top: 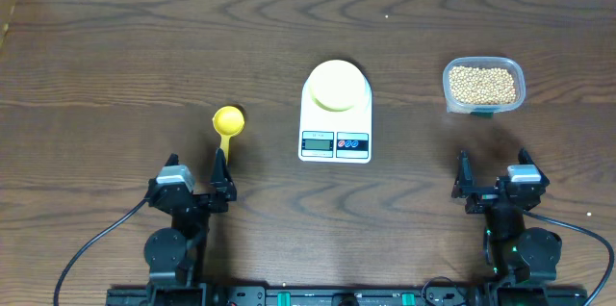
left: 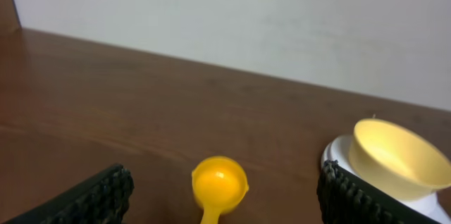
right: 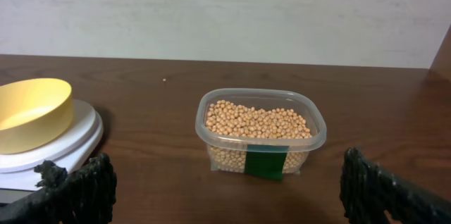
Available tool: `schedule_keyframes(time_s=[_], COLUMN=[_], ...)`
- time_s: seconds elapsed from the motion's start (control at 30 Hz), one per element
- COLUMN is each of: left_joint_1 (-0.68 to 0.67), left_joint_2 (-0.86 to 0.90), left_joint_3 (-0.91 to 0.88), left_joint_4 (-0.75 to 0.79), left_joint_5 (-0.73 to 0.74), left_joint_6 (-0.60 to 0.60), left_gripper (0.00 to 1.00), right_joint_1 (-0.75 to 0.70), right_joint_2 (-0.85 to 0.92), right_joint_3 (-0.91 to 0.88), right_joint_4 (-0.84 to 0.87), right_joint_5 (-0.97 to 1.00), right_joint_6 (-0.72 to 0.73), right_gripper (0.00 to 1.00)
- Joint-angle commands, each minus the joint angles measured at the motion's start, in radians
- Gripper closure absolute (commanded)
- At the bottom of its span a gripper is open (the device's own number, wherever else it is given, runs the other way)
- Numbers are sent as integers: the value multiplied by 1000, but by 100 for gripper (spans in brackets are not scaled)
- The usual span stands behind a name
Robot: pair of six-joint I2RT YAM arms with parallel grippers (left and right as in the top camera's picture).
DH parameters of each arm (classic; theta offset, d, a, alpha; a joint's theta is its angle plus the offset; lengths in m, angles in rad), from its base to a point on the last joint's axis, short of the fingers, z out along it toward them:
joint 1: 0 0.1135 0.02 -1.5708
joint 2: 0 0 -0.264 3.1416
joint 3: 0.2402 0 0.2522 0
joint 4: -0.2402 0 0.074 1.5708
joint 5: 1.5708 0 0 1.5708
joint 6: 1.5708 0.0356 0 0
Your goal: Scoop item into bowl and weigh 50g on scale
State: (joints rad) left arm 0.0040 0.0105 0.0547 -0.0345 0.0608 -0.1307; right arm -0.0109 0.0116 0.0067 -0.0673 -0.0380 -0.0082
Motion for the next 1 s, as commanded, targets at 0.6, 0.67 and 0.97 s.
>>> schedule_keyframes(time_s=[0.6, 0.67, 0.97], left_joint_1=[3, 3, 6], left_joint_2=[259, 314, 615], left_joint_3=[427, 481, 741], left_joint_4=[-132, -162, -265], left_joint_5=[-2, -2, -2], left_joint_6=[5, 5, 47], left_gripper=[14, 14, 14], right_joint_1=[-8, -8, -8], right_joint_2=[-6, -6, -6], right_joint_3=[-2, -2, -2], right_joint_4=[-5, -4, -5], right_joint_5=[-6, -6, -6], right_joint_6=[0, 0, 0], right_gripper=[1, 1, 1])
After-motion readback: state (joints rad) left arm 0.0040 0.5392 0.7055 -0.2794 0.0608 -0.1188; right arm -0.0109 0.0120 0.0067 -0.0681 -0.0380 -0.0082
